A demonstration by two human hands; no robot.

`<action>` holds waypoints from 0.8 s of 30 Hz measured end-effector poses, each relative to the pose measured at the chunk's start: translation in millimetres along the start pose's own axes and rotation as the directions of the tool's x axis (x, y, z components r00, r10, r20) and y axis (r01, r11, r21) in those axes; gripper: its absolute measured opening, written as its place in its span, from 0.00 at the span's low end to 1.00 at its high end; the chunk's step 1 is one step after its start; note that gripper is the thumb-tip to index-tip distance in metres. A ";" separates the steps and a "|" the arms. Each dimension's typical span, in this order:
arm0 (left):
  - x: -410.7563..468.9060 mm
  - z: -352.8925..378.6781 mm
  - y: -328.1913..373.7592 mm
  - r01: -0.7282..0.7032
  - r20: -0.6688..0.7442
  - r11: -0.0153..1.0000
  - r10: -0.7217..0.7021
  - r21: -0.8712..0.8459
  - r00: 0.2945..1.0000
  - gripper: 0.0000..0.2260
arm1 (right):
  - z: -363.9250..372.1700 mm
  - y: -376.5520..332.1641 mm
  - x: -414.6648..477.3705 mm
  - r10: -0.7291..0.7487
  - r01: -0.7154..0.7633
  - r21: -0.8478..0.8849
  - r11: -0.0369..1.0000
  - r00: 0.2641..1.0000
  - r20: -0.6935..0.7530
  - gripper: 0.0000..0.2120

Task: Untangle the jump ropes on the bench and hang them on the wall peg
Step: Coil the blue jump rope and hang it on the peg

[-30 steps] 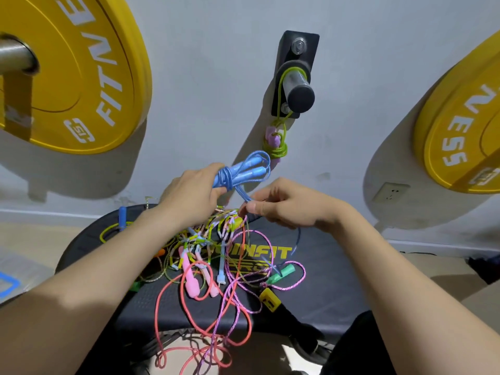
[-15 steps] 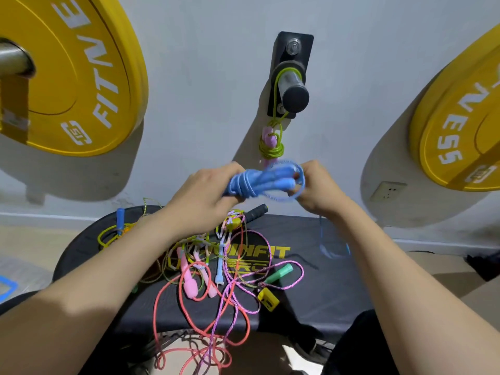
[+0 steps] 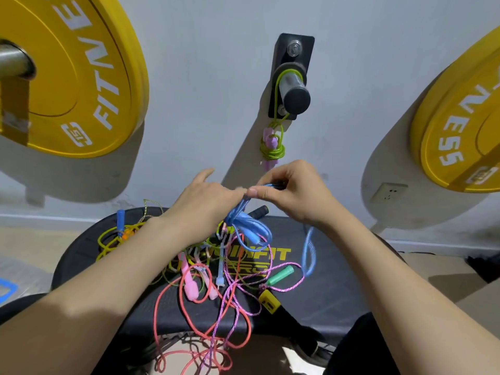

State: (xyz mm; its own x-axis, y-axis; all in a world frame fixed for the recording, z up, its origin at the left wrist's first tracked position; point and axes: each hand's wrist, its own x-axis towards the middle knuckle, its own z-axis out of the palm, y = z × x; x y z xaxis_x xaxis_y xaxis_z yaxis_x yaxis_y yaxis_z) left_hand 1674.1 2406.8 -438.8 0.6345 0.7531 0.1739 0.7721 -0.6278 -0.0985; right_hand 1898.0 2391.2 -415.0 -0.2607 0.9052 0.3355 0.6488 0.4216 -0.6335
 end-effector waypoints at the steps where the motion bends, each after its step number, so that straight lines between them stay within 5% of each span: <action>1: -0.5 -1.0 1.4 -0.019 -0.024 0.997 0.017 -0.079 1.000 0.29 | 1.0 2.2 1.5 0.003 -0.003 0.009 1.000 0.999 -0.052 0.14; 4: -2.3 -4.4 2.0 -0.068 -0.132 0.947 0.027 -0.314 0.991 0.22 | -1.1 13.7 5.1 0.077 -0.073 0.041 0.996 0.989 -0.122 0.15; 8: -6.5 -8.7 4.7 -0.033 -0.078 0.849 -0.010 -0.527 0.997 0.29 | 1.0 19.4 3.4 0.155 -0.155 -0.005 0.988 0.980 0.122 0.19; 11: -2.7 -7.4 -0.1 -0.019 -0.160 0.808 -0.094 -0.589 0.983 0.12 | 5.0 17.2 -1.2 0.237 -0.257 0.033 0.966 0.928 0.288 0.18; 15: -0.3 -6.2 -13.4 0.202 -0.122 0.828 -0.308 -0.522 0.944 0.15 | 7.1 1.8 -8.3 0.221 -0.294 0.095 0.951 0.863 0.454 0.13; 19: -1.0 0.6 -7.3 0.242 -0.065 0.894 -0.286 -0.378 0.956 0.14 | 10.0 -23.4 -13.5 0.051 0.013 -0.127 0.992 0.871 0.488 0.13; 24: -3.6 2.6 -4.4 0.123 0.094 0.974 -0.107 -0.189 0.990 0.14 | 11.6 -31.5 -13.0 -0.074 0.117 -0.201 0.973 0.975 0.210 0.21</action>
State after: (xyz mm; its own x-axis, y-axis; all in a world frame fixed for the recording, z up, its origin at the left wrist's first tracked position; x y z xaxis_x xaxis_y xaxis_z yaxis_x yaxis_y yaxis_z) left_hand 1668.5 2407.3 -441.6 0.5489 0.8310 0.0901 0.8237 -0.5561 0.1105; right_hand 1872.6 2366.8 -407.6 -0.4521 0.8626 0.2272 0.7444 0.5051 -0.4366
